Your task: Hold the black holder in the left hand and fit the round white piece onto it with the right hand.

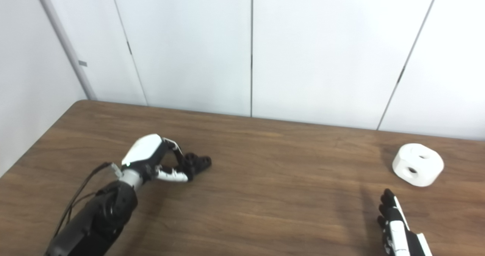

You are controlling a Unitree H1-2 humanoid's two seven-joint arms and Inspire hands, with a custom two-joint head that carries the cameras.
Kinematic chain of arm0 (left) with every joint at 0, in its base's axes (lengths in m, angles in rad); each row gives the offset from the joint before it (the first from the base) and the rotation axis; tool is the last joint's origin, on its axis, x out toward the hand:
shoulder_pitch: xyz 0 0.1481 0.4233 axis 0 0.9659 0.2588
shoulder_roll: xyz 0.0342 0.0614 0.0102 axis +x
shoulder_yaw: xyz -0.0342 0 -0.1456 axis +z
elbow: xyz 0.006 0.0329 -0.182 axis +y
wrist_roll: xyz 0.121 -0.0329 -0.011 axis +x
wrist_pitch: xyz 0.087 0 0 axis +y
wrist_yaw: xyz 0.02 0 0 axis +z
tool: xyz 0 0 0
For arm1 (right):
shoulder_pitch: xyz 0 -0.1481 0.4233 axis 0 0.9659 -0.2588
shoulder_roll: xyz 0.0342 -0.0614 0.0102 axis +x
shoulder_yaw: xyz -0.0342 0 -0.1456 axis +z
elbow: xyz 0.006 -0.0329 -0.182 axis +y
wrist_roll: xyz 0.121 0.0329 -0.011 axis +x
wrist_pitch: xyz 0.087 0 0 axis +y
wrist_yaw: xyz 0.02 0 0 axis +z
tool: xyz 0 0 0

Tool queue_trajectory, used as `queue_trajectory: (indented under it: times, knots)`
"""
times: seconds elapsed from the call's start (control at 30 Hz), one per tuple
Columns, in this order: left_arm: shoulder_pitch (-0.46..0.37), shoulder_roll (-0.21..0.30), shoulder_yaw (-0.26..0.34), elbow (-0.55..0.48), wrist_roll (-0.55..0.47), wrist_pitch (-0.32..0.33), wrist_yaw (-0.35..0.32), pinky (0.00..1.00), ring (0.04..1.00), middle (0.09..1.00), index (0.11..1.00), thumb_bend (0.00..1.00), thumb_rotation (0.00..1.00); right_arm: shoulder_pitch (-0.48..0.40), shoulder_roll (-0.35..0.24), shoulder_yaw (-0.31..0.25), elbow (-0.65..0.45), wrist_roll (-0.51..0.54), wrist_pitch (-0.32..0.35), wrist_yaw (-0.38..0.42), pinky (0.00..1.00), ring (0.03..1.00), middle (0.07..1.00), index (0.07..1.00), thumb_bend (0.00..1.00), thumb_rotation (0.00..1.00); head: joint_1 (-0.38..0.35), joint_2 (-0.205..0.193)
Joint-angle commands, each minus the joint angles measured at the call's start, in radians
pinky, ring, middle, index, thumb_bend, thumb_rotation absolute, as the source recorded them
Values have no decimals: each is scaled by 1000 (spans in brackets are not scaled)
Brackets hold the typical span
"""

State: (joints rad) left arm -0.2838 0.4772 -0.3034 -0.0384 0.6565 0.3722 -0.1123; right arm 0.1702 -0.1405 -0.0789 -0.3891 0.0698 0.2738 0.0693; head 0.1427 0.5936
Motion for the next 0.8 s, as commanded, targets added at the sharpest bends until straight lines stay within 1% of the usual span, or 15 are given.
queue_trajectory:
  times: [0.0, 0.2, 0.37, 0.5, 0.57, 0.63, 0.67, 0.77]
  knots:
    - [-8, -1, -12, -50, 35, -44, 5, 993, 868, 769, 486, 519, 45, -21, -7, -5, -41, -11, -5, -9, 1000, 1000, 991, 1000, 520, 1000, -7, 2]
    - [14, -26, -48, -123, 105, -71, -21, 993, 873, 773, 486, 520, 48, -35, -22, -21, -56, -23, -4, -10, 1000, 987, 979, 1000, 543, 1000, -60, 20]
    - [35, -56, -62, -164, 140, -88, -39, 993, 875, 768, 486, 520, 47, -45, -19, -18, -76, -35, 23, -18, 1000, 969, 971, 1000, 586, 1000, -94, 43]
    - [63, -94, -83, -209, 173, -103, -60, 1000, 877, 763, 486, 520, 46, -56, -8, -12, -92, -40, 35, -24, 1000, 974, 975, 1000, 592, 1000, -120, 66]
    - [78, -106, -96, -225, 190, -115, -64, 1000, 875, 758, 486, 520, 46, -62, 0, -9, -102, -44, 44, -29, 1000, 976, 973, 999, 591, 1000, -135, 81]
    - [92, -116, -103, -238, 205, -126, -73, 998, 875, 759, 486, 520, 47, -65, 4, -6, -110, -48, 50, -31, 1000, 973, 971, 998, 579, 1000, -141, 87]
    - [100, -122, -106, -245, 213, -129, -79, 996, 875, 760, 486, 520, 47, -66, 5, -3, -116, -56, 56, -33, 1000, 973, 971, 997, 575, 1000, -149, 98]
    - [123, -145, -114, -263, 236, -133, -94, 995, 878, 765, 486, 520, 48, -72, 11, 1, -130, -72, 77, -39, 1000, 964, 965, 991, 578, 1000, -159, 111]
